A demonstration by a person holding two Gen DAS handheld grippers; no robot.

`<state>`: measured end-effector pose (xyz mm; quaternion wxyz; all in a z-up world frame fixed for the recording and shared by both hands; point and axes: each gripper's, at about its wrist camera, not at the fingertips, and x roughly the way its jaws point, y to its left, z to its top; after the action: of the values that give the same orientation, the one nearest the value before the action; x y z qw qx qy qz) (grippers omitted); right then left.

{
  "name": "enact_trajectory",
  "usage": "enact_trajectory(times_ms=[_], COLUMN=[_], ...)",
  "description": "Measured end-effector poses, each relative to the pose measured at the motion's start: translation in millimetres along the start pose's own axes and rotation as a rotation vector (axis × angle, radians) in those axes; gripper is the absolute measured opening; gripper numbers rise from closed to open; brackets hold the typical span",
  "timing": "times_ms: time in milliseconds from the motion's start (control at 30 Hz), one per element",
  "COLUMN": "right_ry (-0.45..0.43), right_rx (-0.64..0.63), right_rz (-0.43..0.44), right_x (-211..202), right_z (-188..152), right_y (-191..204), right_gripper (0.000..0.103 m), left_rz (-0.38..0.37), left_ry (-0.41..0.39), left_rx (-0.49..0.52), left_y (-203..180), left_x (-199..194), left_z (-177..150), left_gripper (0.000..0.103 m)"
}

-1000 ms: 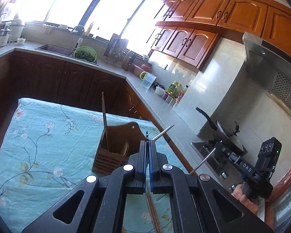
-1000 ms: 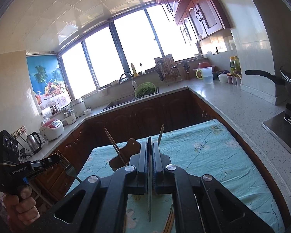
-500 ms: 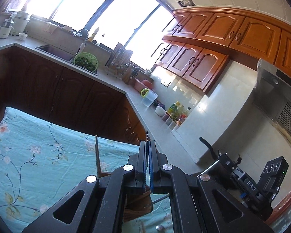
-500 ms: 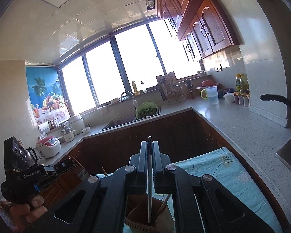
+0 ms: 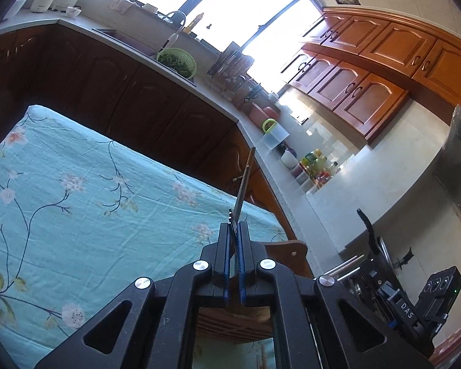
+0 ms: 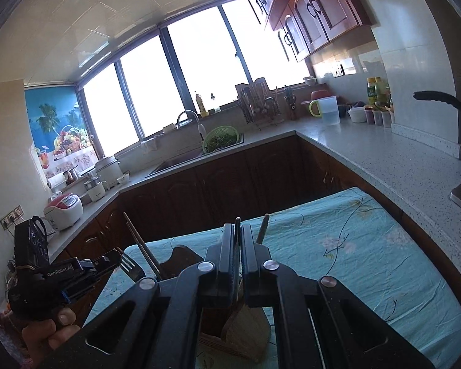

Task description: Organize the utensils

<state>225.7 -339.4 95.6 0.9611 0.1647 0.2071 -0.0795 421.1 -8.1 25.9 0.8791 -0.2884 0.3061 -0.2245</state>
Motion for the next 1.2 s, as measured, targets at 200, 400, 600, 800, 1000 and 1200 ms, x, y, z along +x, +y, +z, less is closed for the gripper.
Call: enact_trajectory(times_ms=[200, 400, 600, 800, 1000, 1200], right_ry=[0.014, 0.021, 0.033, -0.051, -0.104, -0.073], right_rx=[0.006, 0.023, 0.044, 0.073, 0.062, 0.015], right_rz=[-0.009, -0.008, 0.010, 0.043, 0.075, 0.066], right_x=[1, 3, 0, -28, -66, -99], right_z=[1, 1, 4, 9, 7, -19], right_y=[-3, -6, -5, -7, 2, 4], right_gripper=[0.004, 0.005, 0.011, 0.068, 0.102, 0.102], left_rz=[0.025, 0.034, 0.063, 0.068, 0.113, 0.205], left_ry=[0.012, 0.019, 0.033, -0.022, -0.065, -0.075], left_rx=[0.026, 0.037, 0.040, 0.034, 0.061, 0.103], left_y=[-9, -14, -12, -15, -20, -22], left_x=[6, 2, -6, -39, -85, -135], left_z=[1, 4, 7, 6, -15, -53], left_gripper=[0.003, 0.003, 0.016, 0.055, 0.085, 0.091])
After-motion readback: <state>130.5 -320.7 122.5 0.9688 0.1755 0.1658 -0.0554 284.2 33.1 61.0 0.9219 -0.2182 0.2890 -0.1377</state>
